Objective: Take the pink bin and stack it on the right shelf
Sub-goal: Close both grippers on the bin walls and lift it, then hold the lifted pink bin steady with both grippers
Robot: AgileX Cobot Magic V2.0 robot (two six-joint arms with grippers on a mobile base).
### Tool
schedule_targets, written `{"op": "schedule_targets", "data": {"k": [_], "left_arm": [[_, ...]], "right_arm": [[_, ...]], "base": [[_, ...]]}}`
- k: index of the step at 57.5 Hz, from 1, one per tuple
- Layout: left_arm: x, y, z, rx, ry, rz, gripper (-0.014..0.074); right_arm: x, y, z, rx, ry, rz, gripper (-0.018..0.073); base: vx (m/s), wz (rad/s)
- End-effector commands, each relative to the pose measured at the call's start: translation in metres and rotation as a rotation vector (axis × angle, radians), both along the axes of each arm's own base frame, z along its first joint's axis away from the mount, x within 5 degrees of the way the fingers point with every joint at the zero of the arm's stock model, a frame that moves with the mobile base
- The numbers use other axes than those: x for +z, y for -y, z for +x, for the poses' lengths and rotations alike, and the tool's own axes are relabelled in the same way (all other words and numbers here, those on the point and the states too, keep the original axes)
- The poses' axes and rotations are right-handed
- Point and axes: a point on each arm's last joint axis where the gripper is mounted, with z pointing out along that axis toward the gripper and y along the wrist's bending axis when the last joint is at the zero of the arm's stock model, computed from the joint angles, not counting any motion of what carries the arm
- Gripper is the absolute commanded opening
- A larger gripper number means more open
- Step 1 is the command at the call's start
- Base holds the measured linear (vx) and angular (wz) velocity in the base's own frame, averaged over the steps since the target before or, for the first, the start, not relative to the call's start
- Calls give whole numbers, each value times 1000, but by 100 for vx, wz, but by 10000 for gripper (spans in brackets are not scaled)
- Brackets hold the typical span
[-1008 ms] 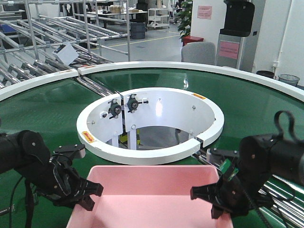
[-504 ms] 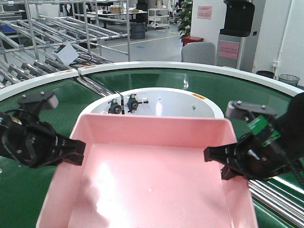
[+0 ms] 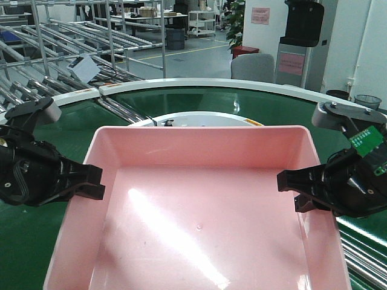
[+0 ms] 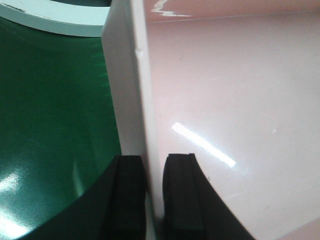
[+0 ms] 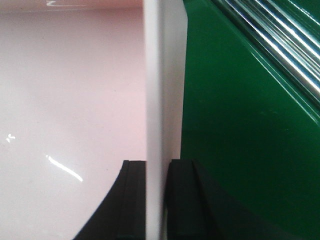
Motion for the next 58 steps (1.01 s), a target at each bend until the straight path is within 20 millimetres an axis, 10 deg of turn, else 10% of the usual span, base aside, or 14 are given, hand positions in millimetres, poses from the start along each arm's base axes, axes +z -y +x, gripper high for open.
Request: {"op": "schedule_targets", "data": {"k": [1,58], "left_arm": [[23,0,-8,7,92,-57,-1],[23,0,-8,7,92,-57,-1]], "right_arm": [[29,3,-5,-1,166,39,-9],[29,3,-5,-1,165,38,-9]], "base": [[0,0],[-2,1]]}}
